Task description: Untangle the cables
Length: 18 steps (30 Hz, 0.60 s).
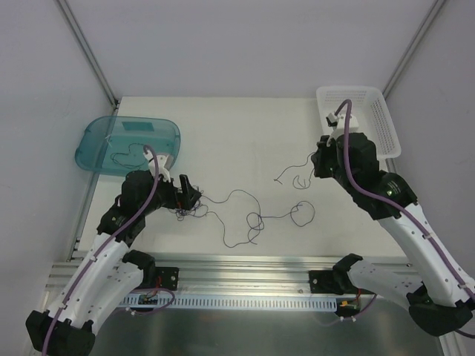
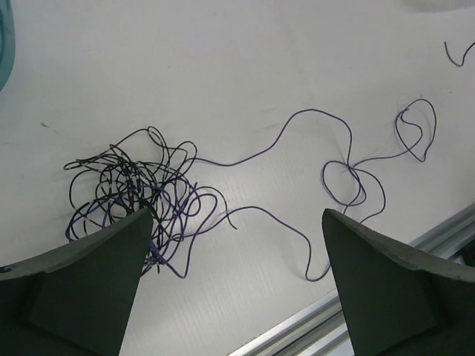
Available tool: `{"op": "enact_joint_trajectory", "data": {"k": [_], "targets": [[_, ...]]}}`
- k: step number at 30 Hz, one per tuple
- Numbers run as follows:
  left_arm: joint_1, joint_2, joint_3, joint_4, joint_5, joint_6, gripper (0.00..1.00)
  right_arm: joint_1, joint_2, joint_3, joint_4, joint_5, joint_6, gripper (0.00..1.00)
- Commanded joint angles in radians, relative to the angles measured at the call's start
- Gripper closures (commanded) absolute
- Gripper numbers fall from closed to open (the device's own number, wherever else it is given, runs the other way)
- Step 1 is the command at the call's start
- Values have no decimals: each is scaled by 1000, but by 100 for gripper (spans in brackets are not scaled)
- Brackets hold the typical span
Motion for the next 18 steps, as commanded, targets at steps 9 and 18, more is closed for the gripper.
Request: {"op": "enact_joint_trajectory", "data": {"k": [9,18], "targets": [[-8,-103,-23,-36,-291,-51,1,-277,190,300,109,61,-114,99],[-8,-52,1,-73,-298,-48,1,-565,429,407,319,47,-117,99]]}}
